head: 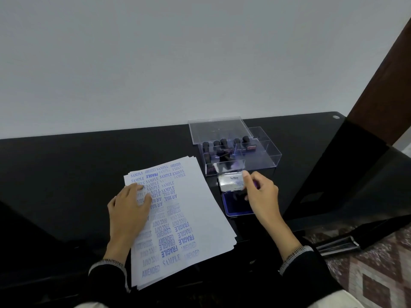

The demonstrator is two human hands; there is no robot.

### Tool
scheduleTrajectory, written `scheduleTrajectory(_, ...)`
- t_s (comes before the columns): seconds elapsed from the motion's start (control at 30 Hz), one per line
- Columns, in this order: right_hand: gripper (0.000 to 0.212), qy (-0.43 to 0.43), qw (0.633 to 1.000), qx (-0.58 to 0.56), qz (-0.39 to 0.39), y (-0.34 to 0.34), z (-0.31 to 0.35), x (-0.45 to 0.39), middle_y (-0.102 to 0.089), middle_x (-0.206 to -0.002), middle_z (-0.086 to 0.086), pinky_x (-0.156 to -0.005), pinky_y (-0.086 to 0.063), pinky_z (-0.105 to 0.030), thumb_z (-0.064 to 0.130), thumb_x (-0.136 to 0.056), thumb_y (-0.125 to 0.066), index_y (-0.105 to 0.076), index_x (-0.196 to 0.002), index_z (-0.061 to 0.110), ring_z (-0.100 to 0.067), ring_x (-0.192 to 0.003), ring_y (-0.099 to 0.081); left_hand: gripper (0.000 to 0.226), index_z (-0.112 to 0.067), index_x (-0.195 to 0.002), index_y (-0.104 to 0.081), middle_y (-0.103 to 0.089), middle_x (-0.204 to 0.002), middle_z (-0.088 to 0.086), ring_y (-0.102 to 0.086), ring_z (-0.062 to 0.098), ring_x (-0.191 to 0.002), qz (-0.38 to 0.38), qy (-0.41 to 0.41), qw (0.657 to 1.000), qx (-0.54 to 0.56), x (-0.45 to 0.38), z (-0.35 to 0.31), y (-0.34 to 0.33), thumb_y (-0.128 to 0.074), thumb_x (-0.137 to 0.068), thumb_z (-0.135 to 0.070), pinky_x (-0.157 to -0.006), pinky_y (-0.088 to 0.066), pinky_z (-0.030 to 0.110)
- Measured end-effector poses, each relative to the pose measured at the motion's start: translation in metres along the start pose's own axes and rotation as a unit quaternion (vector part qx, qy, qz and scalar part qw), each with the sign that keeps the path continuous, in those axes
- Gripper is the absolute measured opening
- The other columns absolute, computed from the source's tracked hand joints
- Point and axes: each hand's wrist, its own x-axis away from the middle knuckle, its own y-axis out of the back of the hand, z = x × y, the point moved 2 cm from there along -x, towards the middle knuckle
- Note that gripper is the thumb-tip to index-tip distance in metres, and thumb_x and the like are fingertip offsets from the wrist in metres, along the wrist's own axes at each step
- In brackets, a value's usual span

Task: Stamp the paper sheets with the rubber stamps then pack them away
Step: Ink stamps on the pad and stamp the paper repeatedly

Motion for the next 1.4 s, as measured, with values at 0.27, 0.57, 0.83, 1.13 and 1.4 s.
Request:
scheduleTrajectory(0.27, 0.031, 0.157, 0.928, 0.306, 0.143, -0.024, 0.014, -0.007, -0.049, -0.073, 0.005, -0.059, -0.034, -0.02, 0.028, -0.099, -0.044, -0.042, -0.071, 0.016, -0.014, -0.066, -0.049, 0.036, -0.023, -0.125, -0.055, -0.052, -0.134, -0.007, -0.046, 0.014, -0.126, -0.005, 0.004, 1.0, 0.01, 0.0, 0.001, 0.0, -0.053, -0.093, -0.04, -0.112, -0.022, 0.041)
scheduleTrajectory(0.57, 0.031, 0.153, 0.902, 0.366, 0.172, -0.038, 0.018, -0.006, -0.047, -0.074, 0.0, -0.057, -0.029, -0.024, 0.019, -0.099, -0.04, -0.034, -0.069, 0.015, -0.019, -0.065, -0.045, 0.035, -0.024, -0.125, -0.055, -0.051, -0.134, -0.007, -0.045, 0.014, -0.127, -0.015, 0.005, 1.0, 0.015, 0.001, 0.0, 0.0, -0.053, -0.093, -0.04, -0.113, -0.021, 0.04)
scheduleTrajectory(0.83, 0.022, 0.12, 0.934, 0.27, 0.201, -0.027, 0.014, -0.005, -0.053, -0.07, 0.003, -0.054, -0.037, -0.023, 0.023, -0.097, -0.046, -0.041, -0.076, 0.017, -0.012, -0.062, -0.051, 0.037, -0.024, -0.127, -0.054, -0.05, -0.137, -0.006, -0.043, 0.014, -0.13, -0.012, 0.008, 1.0, 0.008, 0.001, 0.0, 0.0, -0.053, -0.094, -0.041, -0.113, -0.021, 0.04)
scheduleTrajectory(1.13, 0.027, 0.021, 0.929, 0.187, 0.318, -0.012, 0.025, -0.015, -0.057, -0.098, -0.009, -0.077, -0.056, -0.041, 0.019, -0.093, -0.055, -0.03, -0.102, 0.024, -0.024, -0.088, -0.061, 0.036, -0.025, -0.126, -0.054, -0.05, -0.136, -0.007, -0.043, 0.013, -0.13, -0.007, 0.012, 1.0, 0.01, 0.0, 0.0, 0.0, -0.053, -0.093, -0.041, -0.113, -0.021, 0.04)
scheduleTrajectory(1.4, 0.024, 0.046, 0.963, 0.147, 0.221, -0.006, 0.026, -0.011, -0.062, -0.097, 0.005, -0.075, -0.053, -0.022, 0.029, -0.084, -0.07, -0.055, -0.103, 0.027, -0.008, -0.084, -0.061, 0.033, -0.025, -0.124, -0.054, -0.051, -0.134, -0.008, -0.043, 0.013, -0.128, -0.012, 0.009, 1.0, 0.014, 0.001, -0.001, 0.001, -0.054, -0.093, -0.039, -0.113, -0.021, 0.039)
